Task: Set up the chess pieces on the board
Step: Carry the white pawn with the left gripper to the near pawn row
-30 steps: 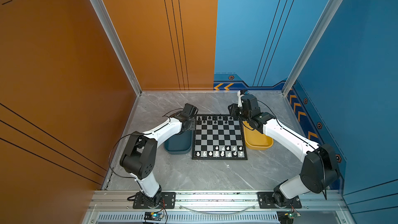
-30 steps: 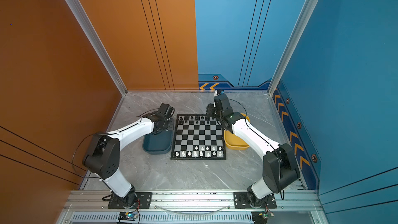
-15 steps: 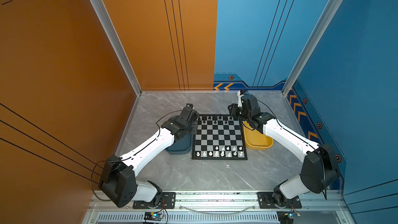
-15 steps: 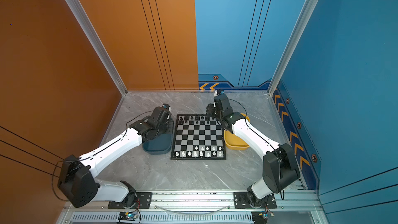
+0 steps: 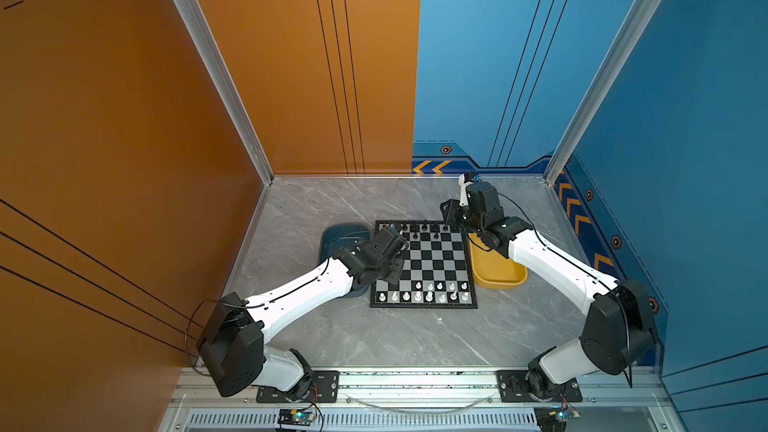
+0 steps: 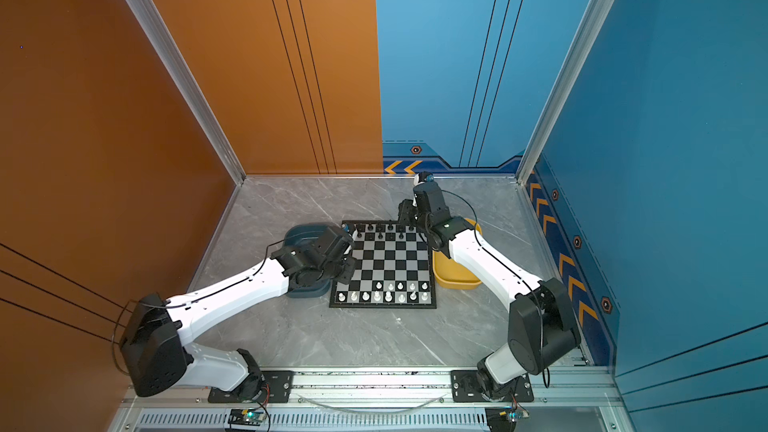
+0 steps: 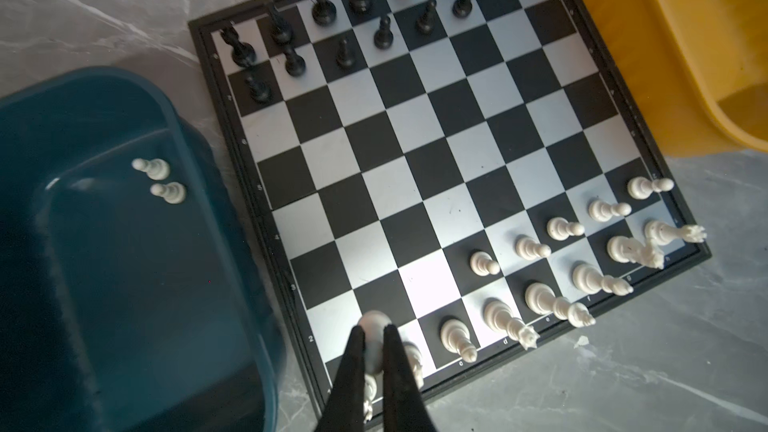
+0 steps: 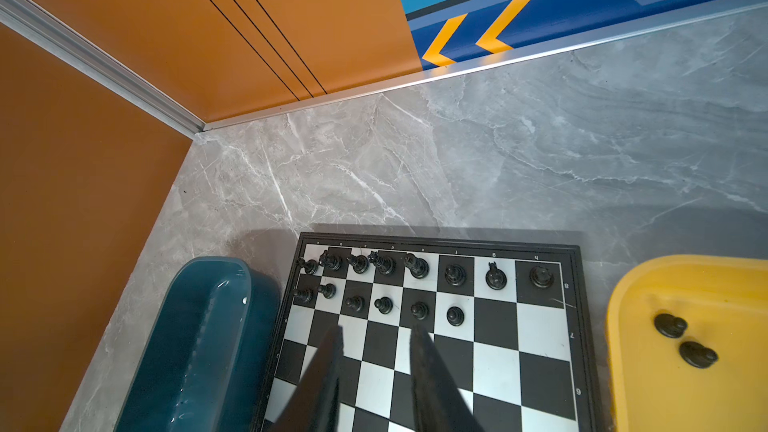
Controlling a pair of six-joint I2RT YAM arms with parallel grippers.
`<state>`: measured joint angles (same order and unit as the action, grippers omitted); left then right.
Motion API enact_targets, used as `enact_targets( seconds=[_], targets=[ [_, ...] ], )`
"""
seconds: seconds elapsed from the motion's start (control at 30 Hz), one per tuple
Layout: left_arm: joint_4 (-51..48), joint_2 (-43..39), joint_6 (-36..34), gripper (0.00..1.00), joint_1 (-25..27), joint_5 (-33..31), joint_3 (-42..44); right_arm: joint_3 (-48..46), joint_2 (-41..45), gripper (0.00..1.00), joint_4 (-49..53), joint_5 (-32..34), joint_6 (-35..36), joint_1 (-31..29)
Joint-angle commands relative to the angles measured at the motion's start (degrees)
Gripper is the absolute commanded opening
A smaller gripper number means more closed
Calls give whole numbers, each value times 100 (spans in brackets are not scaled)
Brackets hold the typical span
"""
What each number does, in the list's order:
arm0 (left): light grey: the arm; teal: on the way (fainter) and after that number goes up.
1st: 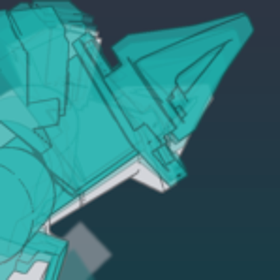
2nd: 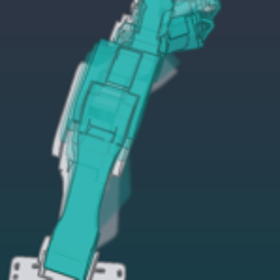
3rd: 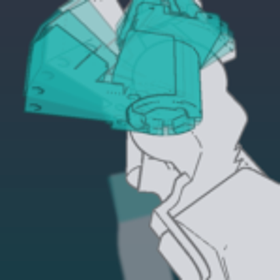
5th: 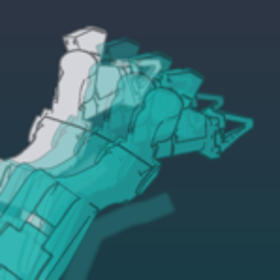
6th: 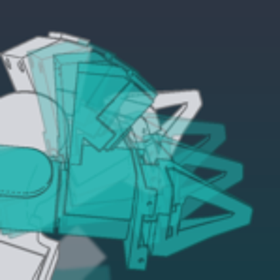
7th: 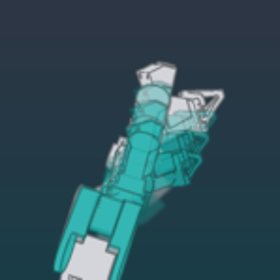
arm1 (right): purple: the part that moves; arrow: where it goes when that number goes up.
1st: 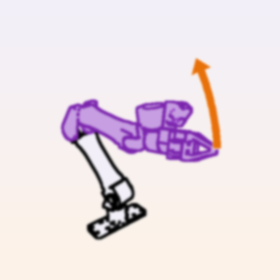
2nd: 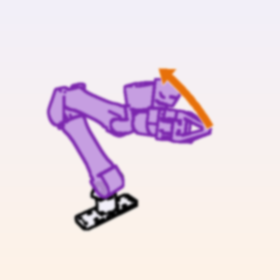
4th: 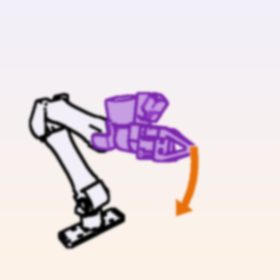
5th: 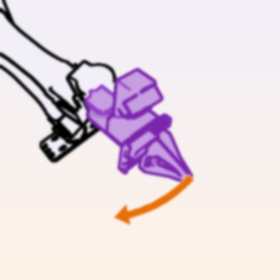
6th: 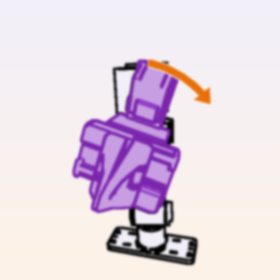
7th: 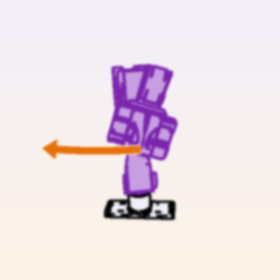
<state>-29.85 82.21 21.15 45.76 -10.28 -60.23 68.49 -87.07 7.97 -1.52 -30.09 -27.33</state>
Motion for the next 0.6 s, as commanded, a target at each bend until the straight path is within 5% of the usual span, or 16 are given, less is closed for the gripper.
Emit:
enact_targets(
  seconds=[0.0,0.57],
  targets=[
    [-136,225,179,3,154,158,-48,-99,207,30,-15,-8,-50,-10],
    [383,1083,353,1,355,279,-121,-179,287,30,-25,35,-32,14]
  ],
)
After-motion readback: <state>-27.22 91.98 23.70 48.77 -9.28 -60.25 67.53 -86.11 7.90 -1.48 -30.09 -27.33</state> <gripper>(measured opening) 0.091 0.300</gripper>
